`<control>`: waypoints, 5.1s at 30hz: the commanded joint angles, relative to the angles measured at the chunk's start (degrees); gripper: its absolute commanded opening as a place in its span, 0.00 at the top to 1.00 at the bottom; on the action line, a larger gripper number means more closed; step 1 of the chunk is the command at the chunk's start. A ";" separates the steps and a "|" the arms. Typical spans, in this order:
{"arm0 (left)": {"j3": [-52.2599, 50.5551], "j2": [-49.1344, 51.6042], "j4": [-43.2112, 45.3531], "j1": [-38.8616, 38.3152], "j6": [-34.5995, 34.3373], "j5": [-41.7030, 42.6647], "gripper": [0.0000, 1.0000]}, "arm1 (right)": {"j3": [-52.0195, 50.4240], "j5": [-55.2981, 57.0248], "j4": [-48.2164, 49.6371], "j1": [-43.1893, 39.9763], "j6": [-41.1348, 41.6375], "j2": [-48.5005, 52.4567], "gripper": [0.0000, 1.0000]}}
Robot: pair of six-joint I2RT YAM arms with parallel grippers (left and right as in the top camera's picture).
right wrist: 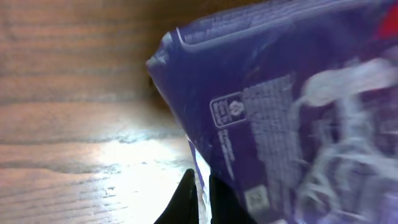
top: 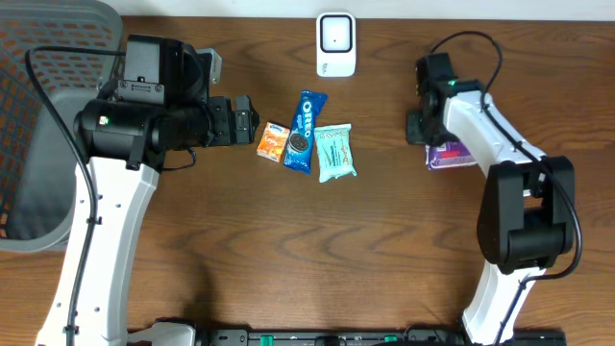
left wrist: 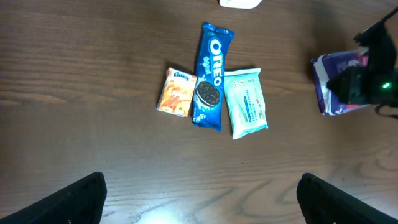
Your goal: Scan the item barcode
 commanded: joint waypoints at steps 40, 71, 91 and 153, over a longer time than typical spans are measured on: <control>-0.11 0.11 -0.11 0.15 -0.09 -0.55 0.02 | 1.11 -9.53 -8.50 -6.40 -2.73 1.49 0.67; -0.11 0.11 -0.11 0.13 -0.09 -0.55 0.02 | 0.33 -42.99 3.45 1.18 0.24 2.58 0.31; -0.11 0.11 -0.11 0.15 -0.09 -0.55 0.02 | 0.31 -42.77 8.41 8.07 5.88 11.67 0.99; -0.11 0.11 -0.13 0.13 -0.09 -0.55 0.02 | 1.64 16.83 -6.69 3.82 7.08 -1.33 0.99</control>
